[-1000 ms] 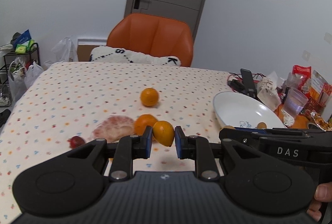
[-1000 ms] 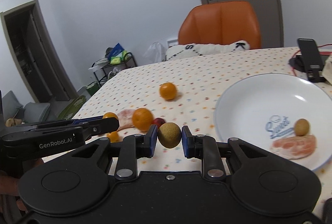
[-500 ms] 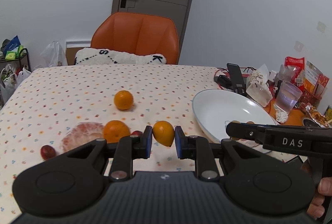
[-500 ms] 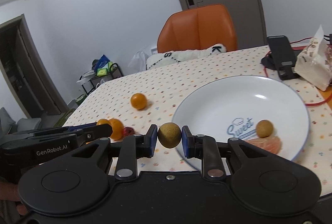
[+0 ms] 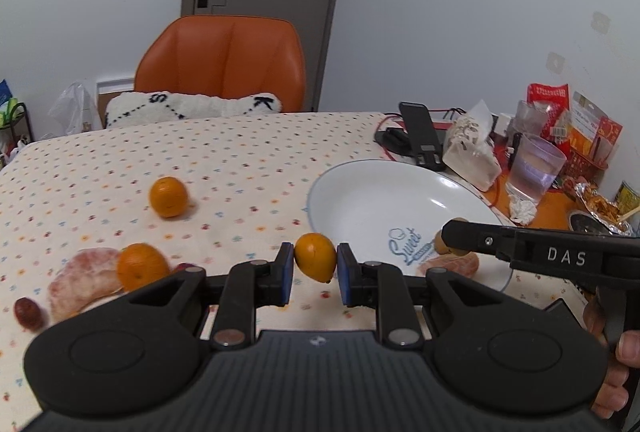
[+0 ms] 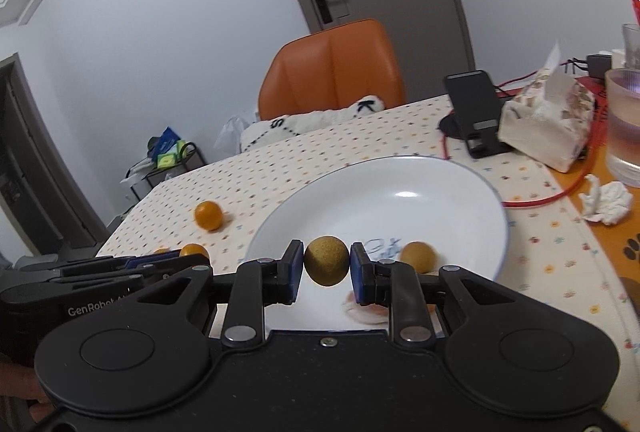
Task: Organize fruits
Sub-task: 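Carry the small orange and brown fruit over the white plate with both tools, then open the left tool to drop the orange while the right drops the brown fruit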
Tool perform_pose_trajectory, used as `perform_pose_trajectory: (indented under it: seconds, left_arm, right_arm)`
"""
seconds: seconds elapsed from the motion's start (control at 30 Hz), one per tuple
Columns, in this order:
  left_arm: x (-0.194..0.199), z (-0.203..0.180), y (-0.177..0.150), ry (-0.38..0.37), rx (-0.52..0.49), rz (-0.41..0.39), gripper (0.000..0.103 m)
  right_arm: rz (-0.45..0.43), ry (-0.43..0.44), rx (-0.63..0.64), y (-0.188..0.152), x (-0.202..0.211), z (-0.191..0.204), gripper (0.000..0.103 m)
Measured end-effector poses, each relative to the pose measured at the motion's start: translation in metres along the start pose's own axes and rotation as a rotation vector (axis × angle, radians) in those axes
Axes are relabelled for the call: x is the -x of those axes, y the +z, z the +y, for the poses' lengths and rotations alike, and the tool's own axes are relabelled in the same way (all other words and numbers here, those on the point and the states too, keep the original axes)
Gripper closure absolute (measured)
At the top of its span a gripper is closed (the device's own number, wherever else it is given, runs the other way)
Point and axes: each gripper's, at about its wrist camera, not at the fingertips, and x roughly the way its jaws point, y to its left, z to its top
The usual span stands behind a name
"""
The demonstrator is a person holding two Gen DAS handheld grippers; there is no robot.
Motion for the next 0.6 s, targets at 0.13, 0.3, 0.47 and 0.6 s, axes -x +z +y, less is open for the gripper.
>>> perform_pose_trajectory:
  seconds: [0.13, 0.3, 0.47, 0.6]
  left_arm:
    - [-0.009, -0.009, 0.002, -0.012, -0.009, 0.009, 0.082]
    - [-0.020, -0.017, 0.003, -0.022, -0.017, 0.024, 0.082]
    - [-0.029, -0.023, 0.002, -0.033, -0.025, 0.039, 0.082]
    - [-0.034, -0.027, 0.001, -0.043, -0.027, 0.054, 0.082]
  right_arm:
    - [-0.007, -0.013, -0.011, 0.002, 0.001, -0.011, 0.079]
    - [-0.006, -0.022, -0.027, 0.002, 0.002, -0.021, 0.079]
    - [-0.003, -0.025, -0.035, 0.002, 0.000, -0.027, 0.079]
    - [0.003, -0.023, -0.036, 0.001, -0.003, -0.028, 0.079]
